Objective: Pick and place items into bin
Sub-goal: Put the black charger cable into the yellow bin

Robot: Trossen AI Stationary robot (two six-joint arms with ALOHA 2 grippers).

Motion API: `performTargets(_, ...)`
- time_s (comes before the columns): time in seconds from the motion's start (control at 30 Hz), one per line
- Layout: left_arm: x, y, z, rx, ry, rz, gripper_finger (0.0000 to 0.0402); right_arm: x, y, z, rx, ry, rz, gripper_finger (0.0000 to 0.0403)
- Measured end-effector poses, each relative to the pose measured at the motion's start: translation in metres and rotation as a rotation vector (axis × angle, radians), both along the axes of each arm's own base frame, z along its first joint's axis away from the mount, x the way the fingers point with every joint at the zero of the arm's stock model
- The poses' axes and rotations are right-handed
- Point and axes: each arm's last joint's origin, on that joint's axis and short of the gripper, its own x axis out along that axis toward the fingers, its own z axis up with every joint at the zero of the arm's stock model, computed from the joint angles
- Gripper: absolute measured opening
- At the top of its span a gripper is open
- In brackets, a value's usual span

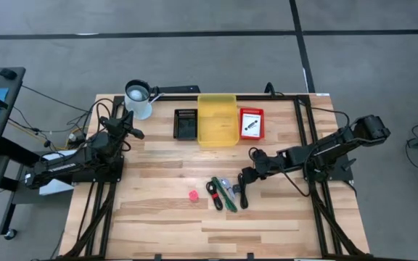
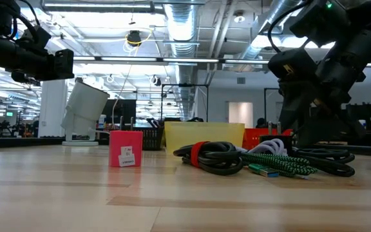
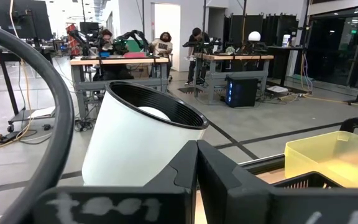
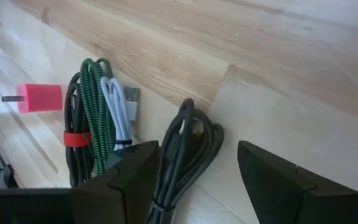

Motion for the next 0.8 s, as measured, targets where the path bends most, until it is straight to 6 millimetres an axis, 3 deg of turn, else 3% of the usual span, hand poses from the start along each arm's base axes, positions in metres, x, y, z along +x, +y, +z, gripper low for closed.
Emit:
performTargets(0.6,0.0,0.0,0.0,0.0,0.0,0.0,0.0,0.0,0.0,-0.001,-0.002,0.001,-0.022,0.0214)
performTargets(0.8,0.0,0.0,0.0,0.0,0.0,0.0,0.0,0.01,0.004,-0.018,0.035,0.021,0.001,0.0214)
